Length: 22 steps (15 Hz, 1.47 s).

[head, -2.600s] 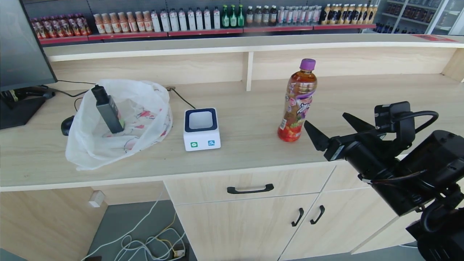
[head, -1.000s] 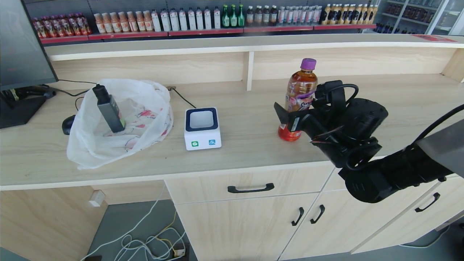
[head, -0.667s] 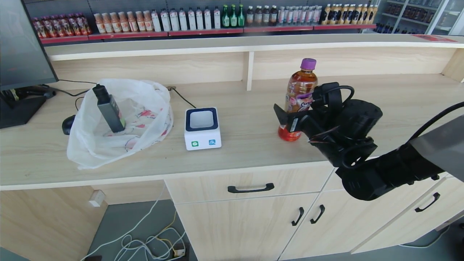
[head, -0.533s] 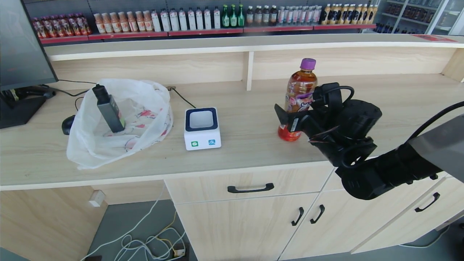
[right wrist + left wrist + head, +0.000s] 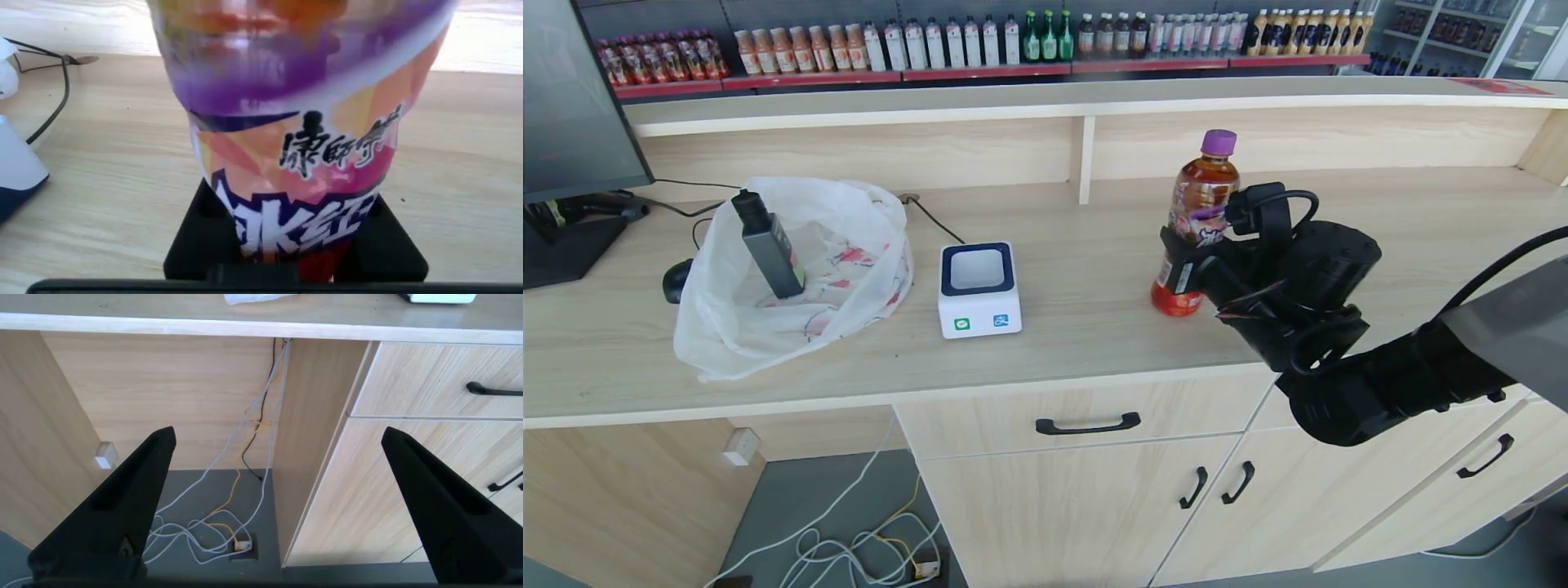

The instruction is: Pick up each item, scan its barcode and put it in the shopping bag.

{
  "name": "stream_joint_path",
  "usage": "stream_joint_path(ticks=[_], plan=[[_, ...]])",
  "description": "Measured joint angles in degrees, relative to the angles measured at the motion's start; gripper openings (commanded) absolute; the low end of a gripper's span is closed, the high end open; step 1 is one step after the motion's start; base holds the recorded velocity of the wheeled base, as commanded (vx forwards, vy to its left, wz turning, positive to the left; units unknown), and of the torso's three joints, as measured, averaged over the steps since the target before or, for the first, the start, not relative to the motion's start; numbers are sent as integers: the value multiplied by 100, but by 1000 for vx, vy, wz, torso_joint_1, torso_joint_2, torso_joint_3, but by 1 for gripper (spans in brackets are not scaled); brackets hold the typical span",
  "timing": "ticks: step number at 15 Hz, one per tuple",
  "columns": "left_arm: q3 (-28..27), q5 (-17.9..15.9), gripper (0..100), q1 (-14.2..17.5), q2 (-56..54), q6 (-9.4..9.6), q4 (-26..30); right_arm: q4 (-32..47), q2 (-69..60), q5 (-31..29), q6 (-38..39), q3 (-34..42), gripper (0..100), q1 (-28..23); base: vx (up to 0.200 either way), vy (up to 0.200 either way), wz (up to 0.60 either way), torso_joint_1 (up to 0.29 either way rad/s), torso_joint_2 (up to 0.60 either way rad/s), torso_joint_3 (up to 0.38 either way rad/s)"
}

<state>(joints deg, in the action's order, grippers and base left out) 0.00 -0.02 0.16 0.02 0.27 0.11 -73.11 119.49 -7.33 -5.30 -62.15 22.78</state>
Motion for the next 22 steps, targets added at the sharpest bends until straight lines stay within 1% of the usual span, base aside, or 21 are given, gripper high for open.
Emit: stream_joint_path(ticks=[14,18,22], plan=[[0,-2,100,-2,0,-2,-1,-2,-375,-15,-22,116,0,1,0,0,0,0,0,0],[0,-5,100,0,0,0,-4,-7,-747,-15,-20,438,0,6,0,0,0,0,0,0],[0,-5,100,0,0,0,-1,-52,-1309,-11,-6,990,0,11,0,0,0,0,0,0]])
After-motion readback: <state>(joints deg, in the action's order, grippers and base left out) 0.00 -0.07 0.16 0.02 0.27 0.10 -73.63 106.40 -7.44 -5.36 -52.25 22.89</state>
